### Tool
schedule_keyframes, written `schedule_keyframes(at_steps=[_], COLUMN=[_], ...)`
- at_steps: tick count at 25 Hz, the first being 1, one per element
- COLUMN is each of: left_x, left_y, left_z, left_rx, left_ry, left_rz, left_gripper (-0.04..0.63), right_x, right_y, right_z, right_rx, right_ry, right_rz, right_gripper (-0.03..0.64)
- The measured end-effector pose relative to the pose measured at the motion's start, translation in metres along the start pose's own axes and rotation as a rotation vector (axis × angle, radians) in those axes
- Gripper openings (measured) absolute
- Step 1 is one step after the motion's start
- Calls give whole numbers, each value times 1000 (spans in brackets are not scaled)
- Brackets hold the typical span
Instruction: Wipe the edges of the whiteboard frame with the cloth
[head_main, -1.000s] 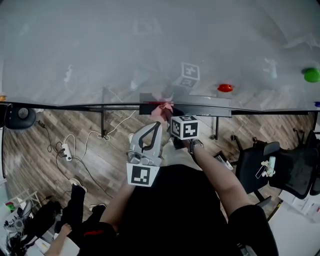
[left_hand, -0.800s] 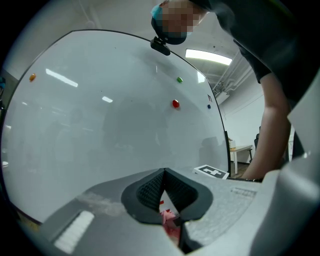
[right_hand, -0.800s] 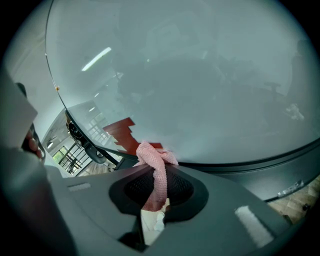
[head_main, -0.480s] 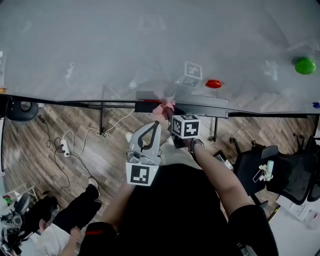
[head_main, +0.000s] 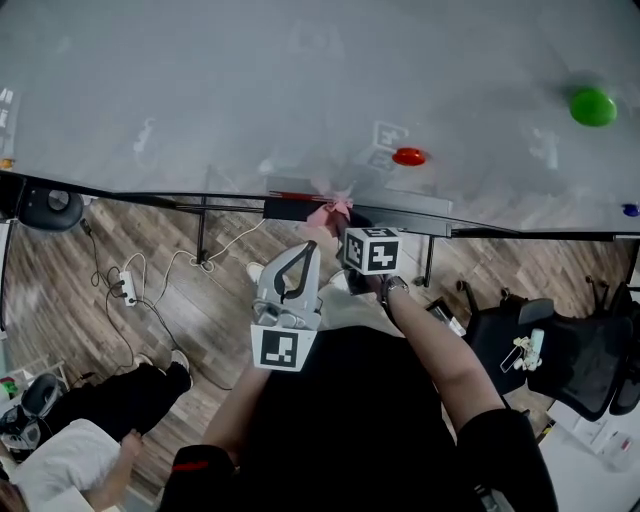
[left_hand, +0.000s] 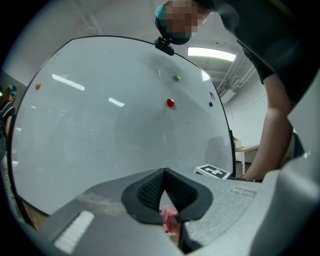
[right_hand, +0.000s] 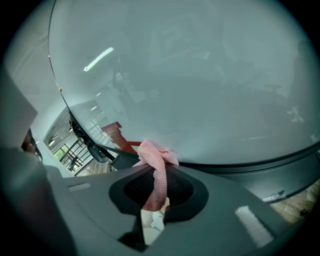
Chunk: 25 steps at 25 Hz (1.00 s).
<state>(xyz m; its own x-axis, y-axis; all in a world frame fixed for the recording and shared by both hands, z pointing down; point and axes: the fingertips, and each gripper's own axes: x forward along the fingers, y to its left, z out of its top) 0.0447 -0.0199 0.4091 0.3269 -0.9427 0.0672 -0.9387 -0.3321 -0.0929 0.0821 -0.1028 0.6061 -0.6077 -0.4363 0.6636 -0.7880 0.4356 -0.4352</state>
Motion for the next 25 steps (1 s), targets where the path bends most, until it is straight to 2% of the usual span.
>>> schedule_keyframes(at_steps=[14,25], left_x=[4,13], left_y=[-1,-1], left_z=[2,11], left_rx=[1,-7], left_ry=[-11,-50], left_rz=[-22,-134], left_gripper=[0,0], right_x=[-5,-19], right_y=[-10,-29], right_z=[1,0], right_rx=[17,80], right_ry=[-15,-44], right_rz=[-20,-91], right_gripper=[54,55])
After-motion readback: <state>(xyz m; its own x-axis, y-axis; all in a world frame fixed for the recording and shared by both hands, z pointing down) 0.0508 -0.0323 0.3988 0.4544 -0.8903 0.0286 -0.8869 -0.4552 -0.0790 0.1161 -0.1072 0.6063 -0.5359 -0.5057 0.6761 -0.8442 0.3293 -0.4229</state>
